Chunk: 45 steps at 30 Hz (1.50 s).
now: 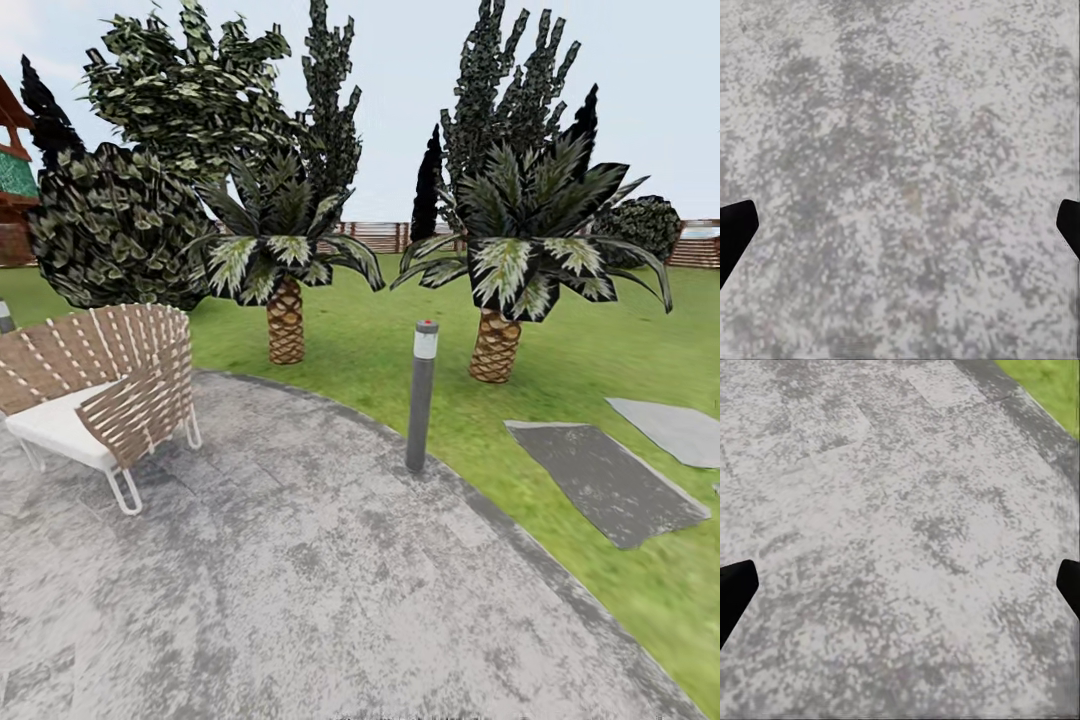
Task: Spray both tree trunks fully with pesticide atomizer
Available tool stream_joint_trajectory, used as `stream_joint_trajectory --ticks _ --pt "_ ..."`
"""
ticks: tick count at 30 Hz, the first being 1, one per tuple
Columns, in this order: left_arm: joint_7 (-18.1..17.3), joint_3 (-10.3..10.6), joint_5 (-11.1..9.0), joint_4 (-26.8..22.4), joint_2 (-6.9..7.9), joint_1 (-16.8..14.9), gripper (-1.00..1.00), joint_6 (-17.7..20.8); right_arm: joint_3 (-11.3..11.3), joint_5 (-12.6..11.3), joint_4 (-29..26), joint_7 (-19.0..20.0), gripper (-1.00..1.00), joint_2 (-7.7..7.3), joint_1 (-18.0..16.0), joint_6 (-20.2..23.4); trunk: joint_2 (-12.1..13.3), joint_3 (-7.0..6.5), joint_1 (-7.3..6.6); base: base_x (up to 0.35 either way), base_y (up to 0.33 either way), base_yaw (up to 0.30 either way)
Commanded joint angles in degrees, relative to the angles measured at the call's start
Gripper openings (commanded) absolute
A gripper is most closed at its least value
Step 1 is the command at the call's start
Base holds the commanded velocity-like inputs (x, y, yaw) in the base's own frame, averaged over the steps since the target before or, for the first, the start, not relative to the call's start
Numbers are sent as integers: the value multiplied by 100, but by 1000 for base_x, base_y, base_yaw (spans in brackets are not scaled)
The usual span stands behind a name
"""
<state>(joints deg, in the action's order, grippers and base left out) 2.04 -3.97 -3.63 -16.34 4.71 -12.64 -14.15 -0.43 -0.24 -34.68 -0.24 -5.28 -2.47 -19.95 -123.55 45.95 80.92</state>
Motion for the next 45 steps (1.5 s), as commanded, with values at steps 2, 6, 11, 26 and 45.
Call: stream_joint_trajectory --ticks 2,6,11,26,45 --pt "-1 2 -39 2 -1 -2 100 -18 0 -2 5 -2 100 0 -5 -18 -84 48 43 0 0 -267" --pt "-1 2 -38 1 2 -2 100 -18 0 -2 5 -2 100 0 -3 -18 -244 132 131 0 0 -267" --pt "-2 2 -39 0 0 -2 100 -18 0 -2 5 -2 100 0 -6 -18 -445 238 241 0 0 -266" --pt "-2 2 -35 -1 1 -2 100 -18 0 -2 5 -2 100 0 -4 -18 -1046 558 571 0 0 -265" --pt "-7 5 -33 4 -8 -2 100 -12 0 -2 5 -2 100 0 -3 -18 -1287 730 702 0 0 -265"
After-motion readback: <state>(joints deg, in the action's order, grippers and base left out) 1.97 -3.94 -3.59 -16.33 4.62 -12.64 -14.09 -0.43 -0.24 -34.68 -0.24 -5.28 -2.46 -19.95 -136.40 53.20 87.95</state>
